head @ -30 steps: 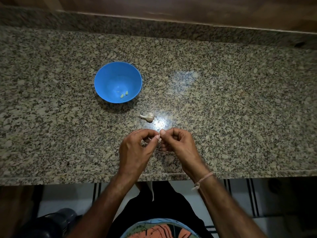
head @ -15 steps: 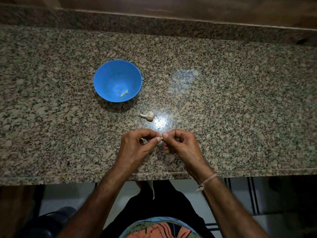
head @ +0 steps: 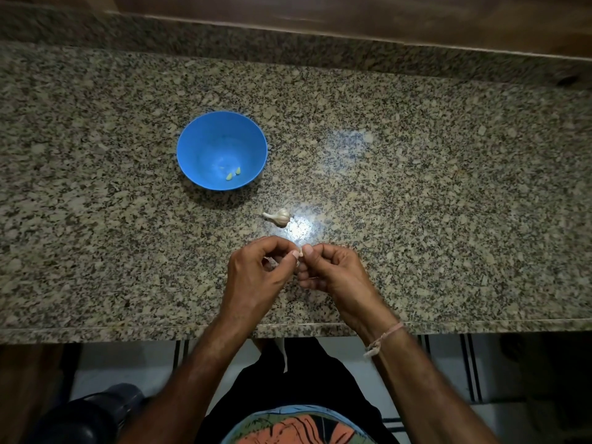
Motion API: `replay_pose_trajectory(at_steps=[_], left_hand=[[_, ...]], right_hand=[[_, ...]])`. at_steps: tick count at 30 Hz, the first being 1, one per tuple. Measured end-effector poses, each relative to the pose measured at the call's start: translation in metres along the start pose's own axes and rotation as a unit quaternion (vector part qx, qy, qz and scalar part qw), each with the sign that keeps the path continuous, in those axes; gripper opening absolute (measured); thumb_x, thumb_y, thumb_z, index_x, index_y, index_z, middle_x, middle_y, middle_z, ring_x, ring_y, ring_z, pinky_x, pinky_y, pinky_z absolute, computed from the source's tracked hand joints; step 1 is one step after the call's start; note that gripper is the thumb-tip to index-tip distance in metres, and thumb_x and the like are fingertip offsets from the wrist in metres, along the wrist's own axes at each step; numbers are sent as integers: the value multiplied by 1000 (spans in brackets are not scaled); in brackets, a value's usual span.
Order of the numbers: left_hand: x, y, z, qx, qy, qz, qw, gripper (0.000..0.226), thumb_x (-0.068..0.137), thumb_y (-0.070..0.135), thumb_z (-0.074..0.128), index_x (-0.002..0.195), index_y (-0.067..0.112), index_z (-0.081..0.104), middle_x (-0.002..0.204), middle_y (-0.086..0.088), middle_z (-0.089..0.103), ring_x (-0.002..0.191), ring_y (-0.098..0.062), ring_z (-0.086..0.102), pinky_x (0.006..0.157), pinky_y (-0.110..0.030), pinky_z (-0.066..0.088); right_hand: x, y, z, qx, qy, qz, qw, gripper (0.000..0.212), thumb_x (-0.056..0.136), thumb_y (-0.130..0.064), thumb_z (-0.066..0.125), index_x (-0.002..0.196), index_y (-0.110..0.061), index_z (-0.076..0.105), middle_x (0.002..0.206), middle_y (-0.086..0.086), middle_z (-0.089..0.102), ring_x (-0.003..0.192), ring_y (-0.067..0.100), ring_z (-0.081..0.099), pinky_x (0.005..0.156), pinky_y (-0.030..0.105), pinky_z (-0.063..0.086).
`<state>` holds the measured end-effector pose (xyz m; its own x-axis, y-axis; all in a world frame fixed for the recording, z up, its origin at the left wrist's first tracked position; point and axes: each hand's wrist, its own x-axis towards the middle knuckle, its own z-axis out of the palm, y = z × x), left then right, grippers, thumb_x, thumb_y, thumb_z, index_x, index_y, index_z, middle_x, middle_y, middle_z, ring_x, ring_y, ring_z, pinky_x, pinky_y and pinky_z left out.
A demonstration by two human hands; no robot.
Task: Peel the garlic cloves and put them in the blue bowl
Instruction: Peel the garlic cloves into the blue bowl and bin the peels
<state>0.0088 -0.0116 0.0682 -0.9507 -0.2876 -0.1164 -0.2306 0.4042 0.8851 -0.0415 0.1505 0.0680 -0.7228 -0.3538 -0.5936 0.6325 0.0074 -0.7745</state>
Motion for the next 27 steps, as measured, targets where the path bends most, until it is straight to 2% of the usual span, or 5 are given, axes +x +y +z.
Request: replay_pose_trajectory(at_steps=[3, 8, 18, 21, 27], left_hand=[[0, 0, -2, -3, -10, 5, 1000, 6, 92, 23, 79, 97, 22, 81, 89, 14, 76, 84, -8, 71, 64, -22, 54], [2, 2, -3, 21, -15, 10, 1000, 8, 91, 23, 79, 99, 21, 81, 86, 15, 75, 79, -4, 69, 64, -13, 48], [2, 7, 3, 31, -13, 18, 999, 3, 91, 18, 78, 94, 20, 79, 77, 14, 71, 67, -1, 62, 60, -20, 51], [2, 7, 6, 40, -11, 28, 999, 2, 91, 19, 77, 92, 20, 77, 79, 13, 70, 70, -5, 64, 62, -18, 51], [2, 7, 14, 78, 2, 49, 996, 4, 90, 16, 75, 90, 18, 71, 82, 12, 65, 75, -5, 61, 65, -25, 50]], right_hand=[[0, 1, 0, 7, 18, -9, 1000, 23, 96, -25, 73, 97, -2, 73, 84, 12, 72, 73, 17, 69, 69, 28, 62], [0, 1, 0, -21, 45, -47, 998, 32, 95, -24, 74, 100, 8, 70, 82, 13, 72, 73, 20, 68, 69, 30, 61], [-3, 3, -6, -61, 58, -88, 993, 31, 94, -27, 76, 96, 4, 72, 85, 22, 73, 75, 23, 69, 71, 34, 61], [-3, 3, -8, -28, 43, -51, 997, 29, 95, -24, 75, 99, 4, 72, 89, 22, 75, 78, 24, 71, 74, 34, 63], [-2, 4, -2, 120, 44, 26, 991, 10, 94, -11, 73, 101, -4, 69, 91, 11, 77, 82, 19, 74, 75, 27, 63]])
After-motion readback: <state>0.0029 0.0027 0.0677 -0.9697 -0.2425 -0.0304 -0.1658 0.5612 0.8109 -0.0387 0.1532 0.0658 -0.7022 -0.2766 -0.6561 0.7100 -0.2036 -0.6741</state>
